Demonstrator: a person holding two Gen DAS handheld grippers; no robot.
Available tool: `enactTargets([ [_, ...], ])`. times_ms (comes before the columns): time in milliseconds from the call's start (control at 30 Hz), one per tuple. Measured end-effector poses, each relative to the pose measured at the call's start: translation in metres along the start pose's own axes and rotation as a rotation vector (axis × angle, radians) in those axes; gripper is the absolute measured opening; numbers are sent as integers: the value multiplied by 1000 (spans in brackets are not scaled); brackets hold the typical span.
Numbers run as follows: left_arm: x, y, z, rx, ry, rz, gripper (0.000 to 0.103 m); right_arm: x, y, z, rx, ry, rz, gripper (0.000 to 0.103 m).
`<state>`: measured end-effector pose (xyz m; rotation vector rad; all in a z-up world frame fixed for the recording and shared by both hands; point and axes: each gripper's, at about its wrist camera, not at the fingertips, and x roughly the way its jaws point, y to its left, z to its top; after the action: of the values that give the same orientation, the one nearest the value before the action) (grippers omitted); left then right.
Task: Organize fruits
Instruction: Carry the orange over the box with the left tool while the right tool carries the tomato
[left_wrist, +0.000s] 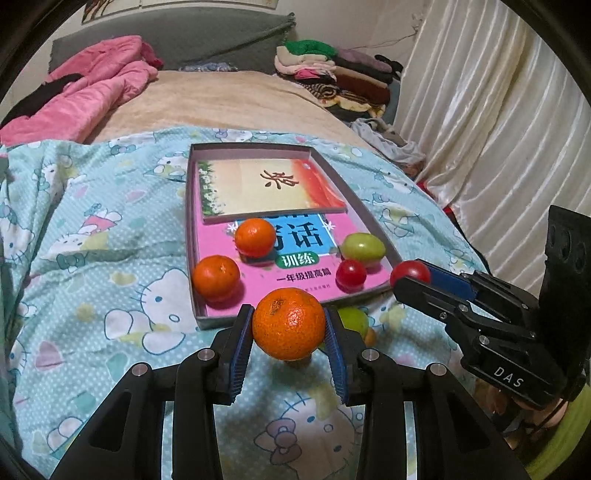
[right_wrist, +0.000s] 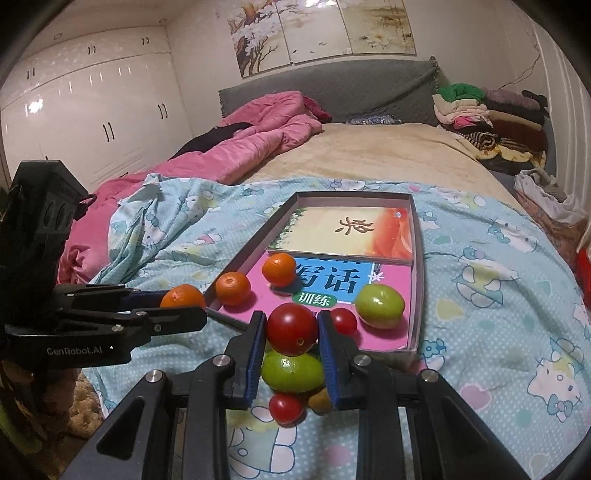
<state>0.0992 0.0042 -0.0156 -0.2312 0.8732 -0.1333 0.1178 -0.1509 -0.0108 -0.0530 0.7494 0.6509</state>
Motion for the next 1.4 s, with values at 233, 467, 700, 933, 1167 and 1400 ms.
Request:
enactTargets([
  [233, 9, 3, 11, -9, -3, 6, 38, 2, -8, 3, 14, -9, -15, 29],
  [467, 19, 4, 19, -23, -8, 6, 38, 4, -23, 6, 31, -18, -58, 29],
  [700, 25, 3, 24, -19, -14, 13, 38, 4, -35, 10, 48, -31, -91, 29],
  [933, 36, 3, 26, -17, -8, 17, 39, 6, -40, 13, 45, -33, -119, 29],
  [1167, 42, 3, 27, -13, -18, 20, 38, 10, -44, 13, 49, -29, -129, 29],
  [1400, 50, 2, 29, 8, -24, 30, 39, 13, -46, 12, 50, -20, -139, 29],
])
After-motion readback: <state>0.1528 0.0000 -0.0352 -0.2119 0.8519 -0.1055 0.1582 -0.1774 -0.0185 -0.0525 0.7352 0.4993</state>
